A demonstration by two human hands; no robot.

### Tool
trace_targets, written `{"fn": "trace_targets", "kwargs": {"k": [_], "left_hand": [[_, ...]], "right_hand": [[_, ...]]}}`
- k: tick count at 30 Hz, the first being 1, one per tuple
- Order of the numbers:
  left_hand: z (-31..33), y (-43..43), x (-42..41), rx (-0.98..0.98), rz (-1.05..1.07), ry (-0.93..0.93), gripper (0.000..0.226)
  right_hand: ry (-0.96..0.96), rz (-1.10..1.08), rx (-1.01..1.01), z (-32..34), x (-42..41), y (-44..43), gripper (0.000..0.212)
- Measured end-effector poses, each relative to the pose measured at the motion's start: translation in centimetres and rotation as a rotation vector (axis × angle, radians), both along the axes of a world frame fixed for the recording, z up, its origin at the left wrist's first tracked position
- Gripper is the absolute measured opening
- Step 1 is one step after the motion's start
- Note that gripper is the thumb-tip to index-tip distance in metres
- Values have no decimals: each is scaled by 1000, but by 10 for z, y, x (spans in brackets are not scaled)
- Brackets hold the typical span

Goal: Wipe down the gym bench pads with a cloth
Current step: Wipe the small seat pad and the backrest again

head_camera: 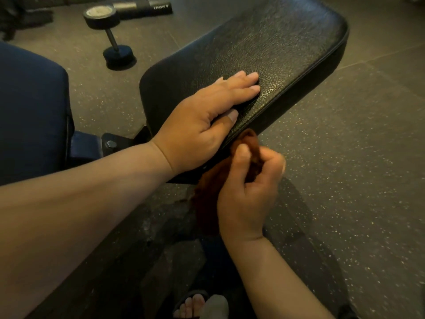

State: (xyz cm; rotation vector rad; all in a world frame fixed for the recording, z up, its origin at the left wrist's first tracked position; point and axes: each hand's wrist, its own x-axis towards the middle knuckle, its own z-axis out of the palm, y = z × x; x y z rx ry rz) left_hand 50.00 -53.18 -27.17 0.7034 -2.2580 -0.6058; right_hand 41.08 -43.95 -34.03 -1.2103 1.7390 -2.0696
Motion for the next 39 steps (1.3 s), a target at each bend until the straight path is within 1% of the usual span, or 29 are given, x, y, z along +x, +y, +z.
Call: {"fn": "trace_targets", "kwargs": {"k": [2,4,8,9,12,13,15,17,19,21,23,24,26,29,30,32,33,34,35,36,37,39], "left_hand": [[1,0,-1,-10,2,-1,42],[2,0,-1,-8,7,3,42],[1,1,-1,-15,7,3,42],[1,1,-1,-11,7,0,42],[1,1,-2,-8,9,1,42],[2,1,-1,-9,9,3,42],[3,0,-1,-8,2,4,42],[2,0,-1,-7,0,-1,42],[1,0,0,-6,-1,3,42],[0,1,0,-9,-2,-2,43],[1,1,-1,-14,0,-4,42],[2,1,-1,-14,2,-1,42],[3,1,-1,-5,4,1,42],[2,2,0,-17,13,-7,42],[2,2,0,-18,11,-7,42],[2,2,-1,-11,11,-6,43],[2,2,-1,-7,13,-5,43],[2,2,-2,-8,16,-4,42],[2,2,-2,-12,17,-4,42],[2,2,-2,-16,15,-4,42],[2,2,-2,-19,14,-4,42],[1,1,-1,-21,15,-5,42]], "right_hand": [[-59,-54,61,9,-9,-10,8],[-39,-64,44,12,-5,-10,7],[45,47,4,4,5,2,10],[24,79,-16,4,-1,0,10],[-207,82,-49,10,-14,-11,16],[-198,44,-43,11,-12,-11,14],[-16,-14,-34,6,-1,-4,9],[147,44,-28,-8,6,7,6],[228,119,-25,-12,0,13,5],[202,103,-17,-6,-17,7,3],[111,-2,20,4,-27,-3,6],[95,-34,28,6,-26,-6,6],[124,-27,20,6,-14,-2,10],[182,83,14,0,-7,10,13],[171,104,20,2,-12,10,11],[93,45,44,8,-20,0,7],[25,0,51,12,-20,-4,8],[-42,-21,50,14,-16,-7,15],[-91,2,49,15,-7,-5,26],[-99,56,49,13,2,1,36],[-62,105,49,10,10,7,43],[79,130,48,3,13,16,48]]}}
